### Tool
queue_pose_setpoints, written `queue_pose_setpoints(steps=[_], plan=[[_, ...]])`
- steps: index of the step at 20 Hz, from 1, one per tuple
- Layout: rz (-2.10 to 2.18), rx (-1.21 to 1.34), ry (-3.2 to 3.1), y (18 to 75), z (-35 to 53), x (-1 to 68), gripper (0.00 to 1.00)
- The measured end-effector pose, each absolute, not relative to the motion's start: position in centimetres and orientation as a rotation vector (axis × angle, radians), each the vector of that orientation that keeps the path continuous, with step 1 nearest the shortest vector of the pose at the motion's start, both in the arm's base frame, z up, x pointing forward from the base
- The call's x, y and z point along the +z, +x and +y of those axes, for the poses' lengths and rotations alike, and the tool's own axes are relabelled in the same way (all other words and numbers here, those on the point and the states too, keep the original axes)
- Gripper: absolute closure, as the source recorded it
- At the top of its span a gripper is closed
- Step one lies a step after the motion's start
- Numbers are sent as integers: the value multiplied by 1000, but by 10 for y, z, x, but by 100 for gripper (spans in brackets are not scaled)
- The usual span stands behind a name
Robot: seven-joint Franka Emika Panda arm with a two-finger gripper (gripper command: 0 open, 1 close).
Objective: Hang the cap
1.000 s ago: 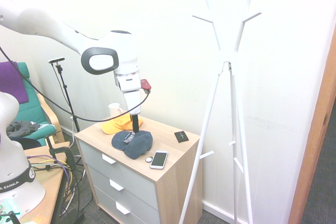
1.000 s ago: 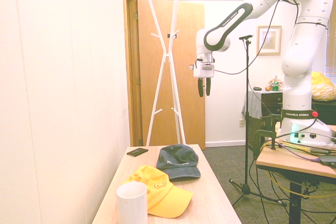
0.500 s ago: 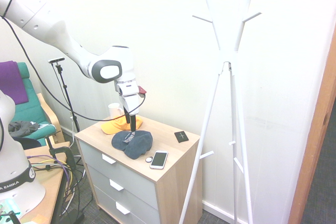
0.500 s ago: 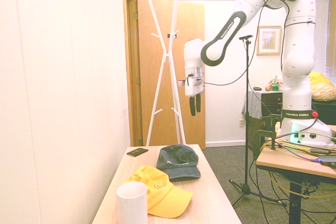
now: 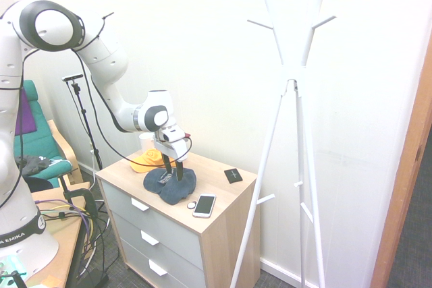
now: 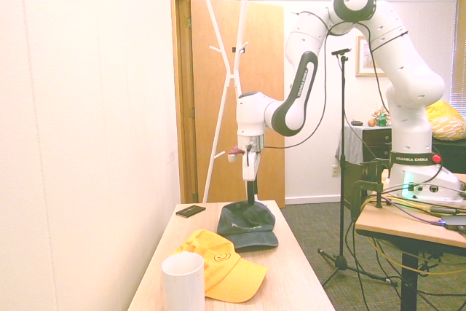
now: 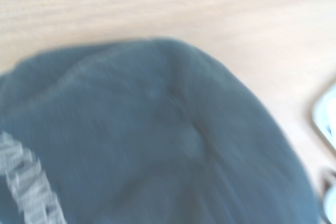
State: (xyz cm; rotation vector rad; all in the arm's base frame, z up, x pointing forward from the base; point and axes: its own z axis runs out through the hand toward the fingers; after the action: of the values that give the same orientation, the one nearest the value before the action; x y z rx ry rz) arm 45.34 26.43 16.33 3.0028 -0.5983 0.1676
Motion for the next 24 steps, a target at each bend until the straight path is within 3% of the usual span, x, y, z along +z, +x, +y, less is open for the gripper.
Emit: queue_pose_setpoints(steps=[3, 4, 24], plan=[[-578, 210, 3017, 469, 278, 148, 0], [-570, 231, 3018, 474, 280, 145, 100], [-550, 298, 2997, 485, 284, 140, 100]])
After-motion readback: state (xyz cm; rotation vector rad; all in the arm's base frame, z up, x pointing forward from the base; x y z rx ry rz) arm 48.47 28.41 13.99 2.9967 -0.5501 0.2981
